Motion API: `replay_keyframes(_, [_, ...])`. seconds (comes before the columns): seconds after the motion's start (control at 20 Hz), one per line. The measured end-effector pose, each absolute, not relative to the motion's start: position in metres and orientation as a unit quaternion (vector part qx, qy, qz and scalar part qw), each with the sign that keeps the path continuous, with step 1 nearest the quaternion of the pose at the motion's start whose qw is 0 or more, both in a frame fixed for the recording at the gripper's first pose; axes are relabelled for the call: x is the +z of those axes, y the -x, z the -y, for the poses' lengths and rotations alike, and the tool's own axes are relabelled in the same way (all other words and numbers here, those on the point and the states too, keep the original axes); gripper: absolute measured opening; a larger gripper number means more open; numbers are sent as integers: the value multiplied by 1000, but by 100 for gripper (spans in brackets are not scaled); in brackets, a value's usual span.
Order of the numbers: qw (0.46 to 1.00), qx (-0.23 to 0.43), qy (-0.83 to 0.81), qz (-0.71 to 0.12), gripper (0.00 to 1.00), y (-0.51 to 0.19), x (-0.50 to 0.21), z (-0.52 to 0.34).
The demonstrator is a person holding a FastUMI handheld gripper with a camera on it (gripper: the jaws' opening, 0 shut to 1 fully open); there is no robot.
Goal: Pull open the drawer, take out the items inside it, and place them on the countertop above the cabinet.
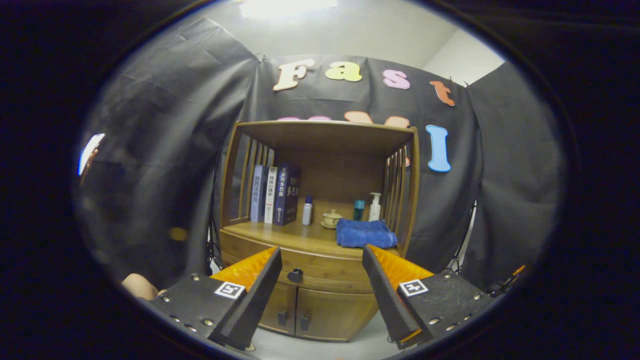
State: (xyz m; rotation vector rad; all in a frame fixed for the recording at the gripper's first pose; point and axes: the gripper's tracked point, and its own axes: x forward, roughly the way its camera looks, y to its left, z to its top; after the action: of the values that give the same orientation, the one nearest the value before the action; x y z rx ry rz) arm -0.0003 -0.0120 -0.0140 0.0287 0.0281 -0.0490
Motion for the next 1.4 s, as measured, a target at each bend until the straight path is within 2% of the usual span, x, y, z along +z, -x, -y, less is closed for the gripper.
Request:
replay_keyframes(0.65, [999, -29, -24, -29, 97, -14, -34, 9])
replay_keyframes(1.4, [997, 3, -51, -59, 97, -130, -113, -47])
